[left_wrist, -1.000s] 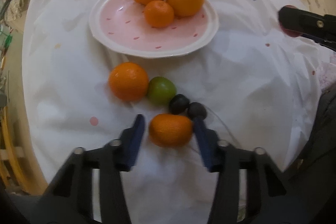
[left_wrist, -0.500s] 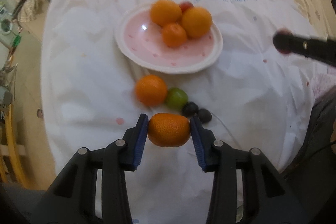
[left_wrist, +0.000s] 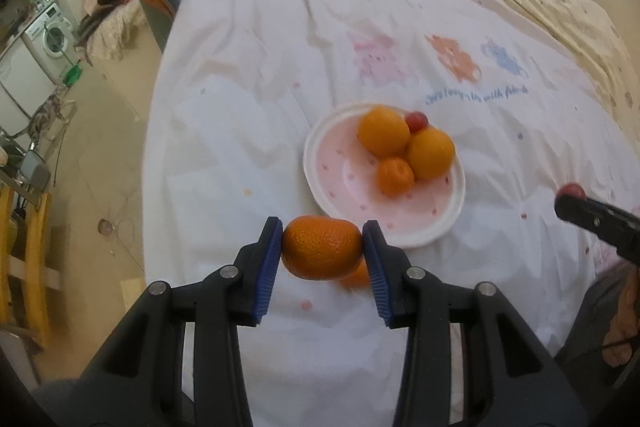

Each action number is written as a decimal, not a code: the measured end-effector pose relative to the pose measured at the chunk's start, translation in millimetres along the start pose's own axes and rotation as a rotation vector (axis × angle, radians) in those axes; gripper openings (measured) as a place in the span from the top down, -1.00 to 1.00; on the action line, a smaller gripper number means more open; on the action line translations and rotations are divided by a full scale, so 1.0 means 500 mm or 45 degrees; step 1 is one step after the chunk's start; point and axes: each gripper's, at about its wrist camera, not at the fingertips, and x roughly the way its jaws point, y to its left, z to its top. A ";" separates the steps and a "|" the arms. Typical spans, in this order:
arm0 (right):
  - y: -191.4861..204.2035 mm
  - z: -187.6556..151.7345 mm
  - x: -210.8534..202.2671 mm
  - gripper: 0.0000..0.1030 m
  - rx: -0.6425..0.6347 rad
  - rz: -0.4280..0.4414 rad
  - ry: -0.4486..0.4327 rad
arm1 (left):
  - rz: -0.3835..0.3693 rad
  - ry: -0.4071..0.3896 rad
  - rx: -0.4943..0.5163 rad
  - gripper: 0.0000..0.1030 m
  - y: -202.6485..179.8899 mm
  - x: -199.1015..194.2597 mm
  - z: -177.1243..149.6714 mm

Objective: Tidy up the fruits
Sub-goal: 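Carry the tomato and the tangerine over the pink plate with both grippers, then lower the tomato and tangerine onto the plate and open both grippers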

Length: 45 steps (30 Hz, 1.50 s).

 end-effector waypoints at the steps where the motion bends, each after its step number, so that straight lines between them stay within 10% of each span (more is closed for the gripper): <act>1: 0.001 0.004 -0.001 0.34 -0.004 0.002 -0.007 | 0.003 -0.004 -0.001 0.28 0.001 0.001 0.007; 45: -0.034 0.077 0.263 0.33 0.027 -0.031 0.318 | -0.068 0.137 -0.008 0.27 -0.018 0.274 0.111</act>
